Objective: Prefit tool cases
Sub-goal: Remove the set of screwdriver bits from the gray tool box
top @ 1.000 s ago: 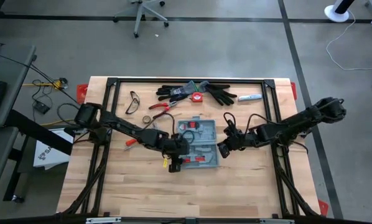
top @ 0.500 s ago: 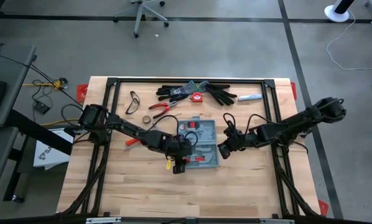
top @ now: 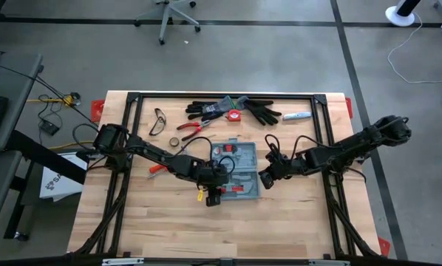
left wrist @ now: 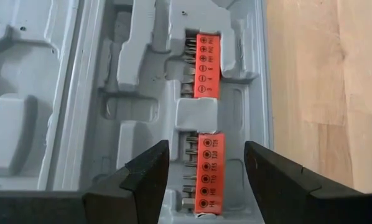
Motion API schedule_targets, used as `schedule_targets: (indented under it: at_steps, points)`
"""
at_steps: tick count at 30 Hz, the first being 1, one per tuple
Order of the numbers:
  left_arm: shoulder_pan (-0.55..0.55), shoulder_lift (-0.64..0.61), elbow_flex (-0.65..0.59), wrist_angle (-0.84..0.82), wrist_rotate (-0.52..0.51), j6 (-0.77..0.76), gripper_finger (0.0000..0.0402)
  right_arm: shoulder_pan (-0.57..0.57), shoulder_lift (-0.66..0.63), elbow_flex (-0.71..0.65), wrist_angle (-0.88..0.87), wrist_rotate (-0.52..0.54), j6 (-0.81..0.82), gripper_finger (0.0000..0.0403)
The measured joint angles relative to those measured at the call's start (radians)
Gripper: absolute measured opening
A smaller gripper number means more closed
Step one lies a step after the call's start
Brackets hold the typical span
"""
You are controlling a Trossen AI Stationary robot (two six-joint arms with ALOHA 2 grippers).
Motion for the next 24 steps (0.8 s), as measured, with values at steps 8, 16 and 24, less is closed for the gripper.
schedule_targets:
  at_steps: [8,16,24]
  points:
    - [-0.003,0.0,0.0,0.001,0.0,-0.001,0.0197,0.0,0.0,0.0,-0.013,0.0,-0.008,0.0]
    - [-0.003,0.0,0.0,0.0,0.0,0.0,0.0197,0.0,0.0,0.0,-0.018,0.0,-0.018,0.0]
    - [-0.003,0.0,0.0,0.0,0.022,0.046,0.0197,0.0,0.0,0.0,-0.018,0.0,-0.018,0.0]
